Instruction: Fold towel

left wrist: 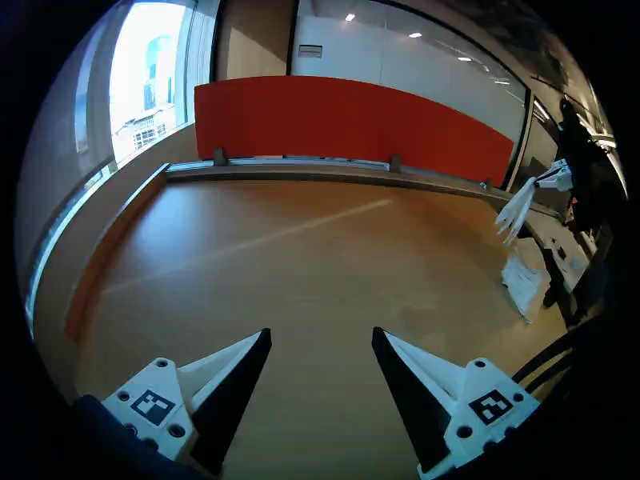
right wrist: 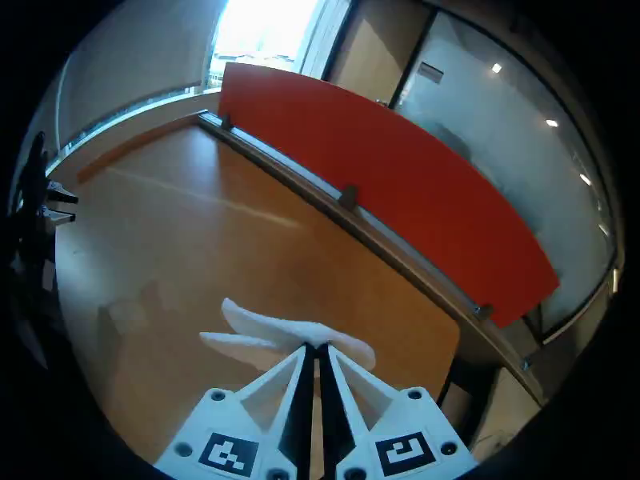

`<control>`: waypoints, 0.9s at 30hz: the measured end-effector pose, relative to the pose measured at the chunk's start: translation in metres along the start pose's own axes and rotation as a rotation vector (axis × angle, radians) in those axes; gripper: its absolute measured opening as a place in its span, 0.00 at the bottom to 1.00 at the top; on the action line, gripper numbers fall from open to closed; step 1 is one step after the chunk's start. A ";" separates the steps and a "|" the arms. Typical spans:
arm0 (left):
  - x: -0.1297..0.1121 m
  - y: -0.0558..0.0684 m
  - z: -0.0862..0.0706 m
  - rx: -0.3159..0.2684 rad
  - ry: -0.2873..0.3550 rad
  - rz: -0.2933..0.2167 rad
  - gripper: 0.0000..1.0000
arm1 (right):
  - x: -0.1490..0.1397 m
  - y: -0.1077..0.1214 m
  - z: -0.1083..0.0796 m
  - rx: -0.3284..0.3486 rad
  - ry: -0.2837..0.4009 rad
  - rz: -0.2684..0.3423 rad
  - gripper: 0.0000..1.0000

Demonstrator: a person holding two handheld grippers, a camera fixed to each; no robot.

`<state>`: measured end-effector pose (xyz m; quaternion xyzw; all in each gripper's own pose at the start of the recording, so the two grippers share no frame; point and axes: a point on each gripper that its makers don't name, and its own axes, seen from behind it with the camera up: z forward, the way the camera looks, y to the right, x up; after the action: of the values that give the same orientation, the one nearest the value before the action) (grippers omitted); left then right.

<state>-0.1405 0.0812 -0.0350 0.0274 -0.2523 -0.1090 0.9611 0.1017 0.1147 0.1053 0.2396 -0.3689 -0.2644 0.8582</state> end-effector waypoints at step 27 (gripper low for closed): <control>-0.003 0.034 0.000 -0.043 -0.013 0.049 0.94 | -0.129 0.007 -0.052 -0.054 -0.110 0.081 0.04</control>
<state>-0.1361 0.1152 -0.0332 -0.0003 -0.2568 -0.0911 0.9622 0.0670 0.2126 0.0123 0.1866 -0.4176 -0.2522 0.8528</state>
